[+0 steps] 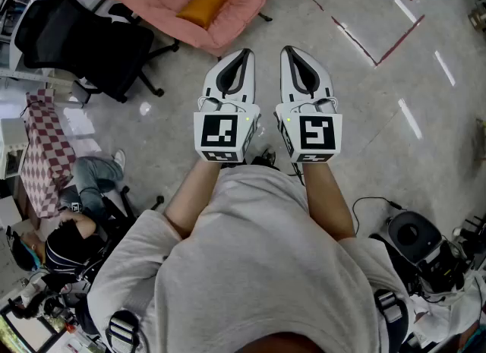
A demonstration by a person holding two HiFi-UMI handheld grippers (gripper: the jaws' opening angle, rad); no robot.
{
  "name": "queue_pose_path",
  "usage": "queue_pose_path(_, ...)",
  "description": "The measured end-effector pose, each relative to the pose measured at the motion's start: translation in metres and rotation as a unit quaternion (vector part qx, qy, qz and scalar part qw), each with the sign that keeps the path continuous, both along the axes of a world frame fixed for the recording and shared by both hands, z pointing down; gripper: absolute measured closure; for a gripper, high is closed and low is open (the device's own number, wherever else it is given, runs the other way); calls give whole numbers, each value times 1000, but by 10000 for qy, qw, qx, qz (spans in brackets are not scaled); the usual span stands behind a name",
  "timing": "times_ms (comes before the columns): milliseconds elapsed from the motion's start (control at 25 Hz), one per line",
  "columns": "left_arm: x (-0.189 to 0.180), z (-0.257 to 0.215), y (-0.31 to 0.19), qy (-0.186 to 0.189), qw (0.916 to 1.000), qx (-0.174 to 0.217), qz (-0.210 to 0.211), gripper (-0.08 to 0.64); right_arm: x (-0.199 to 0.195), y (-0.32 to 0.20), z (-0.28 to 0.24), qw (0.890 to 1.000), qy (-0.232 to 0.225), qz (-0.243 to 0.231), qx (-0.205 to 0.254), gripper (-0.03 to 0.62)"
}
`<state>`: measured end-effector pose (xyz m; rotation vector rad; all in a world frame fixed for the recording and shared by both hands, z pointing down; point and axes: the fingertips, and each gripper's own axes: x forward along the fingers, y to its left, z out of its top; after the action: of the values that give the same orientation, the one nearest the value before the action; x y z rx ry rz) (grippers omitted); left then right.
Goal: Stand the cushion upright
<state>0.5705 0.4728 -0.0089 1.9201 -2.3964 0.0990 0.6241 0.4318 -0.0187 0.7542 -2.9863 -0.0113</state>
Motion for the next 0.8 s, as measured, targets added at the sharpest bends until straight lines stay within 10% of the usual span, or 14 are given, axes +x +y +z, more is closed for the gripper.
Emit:
queue_pose_path(440,-52,38,-5,304,9986,-413,100,546,-60,-4,36,9990,155,-266,-320,584)
queue_pose_path(800,-170,74,-8,728,9943,-782,19,546,-166,-9,89,9922,929,-494,-663,584)
